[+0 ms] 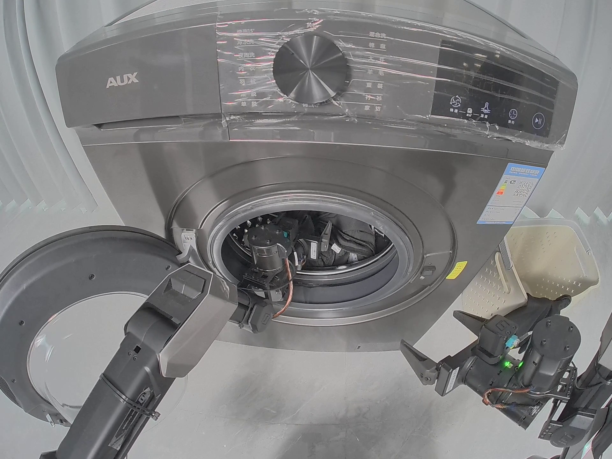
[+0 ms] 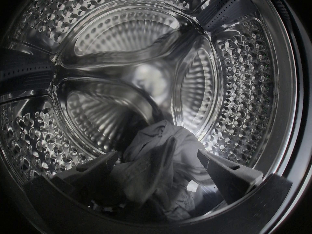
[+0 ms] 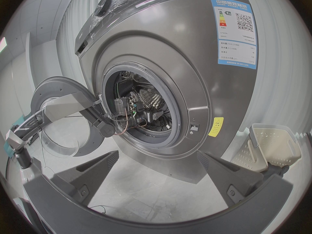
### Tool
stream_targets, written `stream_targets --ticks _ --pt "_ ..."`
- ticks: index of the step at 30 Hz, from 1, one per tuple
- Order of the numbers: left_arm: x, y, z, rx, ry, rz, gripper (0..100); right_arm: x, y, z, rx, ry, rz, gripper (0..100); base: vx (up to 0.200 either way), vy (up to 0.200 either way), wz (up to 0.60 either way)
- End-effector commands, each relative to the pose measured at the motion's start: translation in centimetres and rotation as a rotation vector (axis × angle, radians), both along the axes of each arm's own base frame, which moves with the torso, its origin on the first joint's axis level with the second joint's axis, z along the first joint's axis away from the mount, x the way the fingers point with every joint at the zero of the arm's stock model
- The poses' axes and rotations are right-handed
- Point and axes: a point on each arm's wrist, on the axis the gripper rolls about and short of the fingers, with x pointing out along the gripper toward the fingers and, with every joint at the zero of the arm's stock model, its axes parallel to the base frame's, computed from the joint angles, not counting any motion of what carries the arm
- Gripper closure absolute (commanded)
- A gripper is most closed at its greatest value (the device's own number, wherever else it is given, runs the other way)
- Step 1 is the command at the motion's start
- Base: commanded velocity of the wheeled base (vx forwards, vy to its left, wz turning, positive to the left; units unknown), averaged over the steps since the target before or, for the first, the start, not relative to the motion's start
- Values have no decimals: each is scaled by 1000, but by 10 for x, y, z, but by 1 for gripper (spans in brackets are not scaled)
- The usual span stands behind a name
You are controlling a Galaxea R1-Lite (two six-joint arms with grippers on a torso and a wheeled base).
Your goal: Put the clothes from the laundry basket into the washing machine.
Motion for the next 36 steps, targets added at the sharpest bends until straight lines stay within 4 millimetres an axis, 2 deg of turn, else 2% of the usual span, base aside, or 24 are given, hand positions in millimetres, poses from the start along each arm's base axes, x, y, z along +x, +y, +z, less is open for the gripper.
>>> stream_targets --ticks 1,13,17,24,28,29,34,36 --pt "-20 -9 17 14 26 -33 0 0 0 0 0 0 -1 0 0 0 0" --pt "-58 -12 45 31 54 -74 0 0 -1 2 8 -8 -4 0 0 0 0" --pt "-82 -18 49 46 74 -111 0 0 -1 2 8 -8 -4 0 0 0 0" --pt "-131 -22 30 110 148 -200 0 -1 -1 2 7 -7 1 0 0 0 0" --pt "-146 -21 32 103 147 -219 0 -1 -1 2 6 -6 -1 0 0 0 0" --pt "-160 -18 36 99 146 -234 0 -1 -2 2 7 -7 -4 0 0 0 0" --pt "-199 -2 45 114 167 -263 0 -3 -6 4 10 -10 -10 0 0 0 0" --pt "-207 4 50 113 164 -262 0 -4 -7 5 10 -10 -13 0 0 0 0"
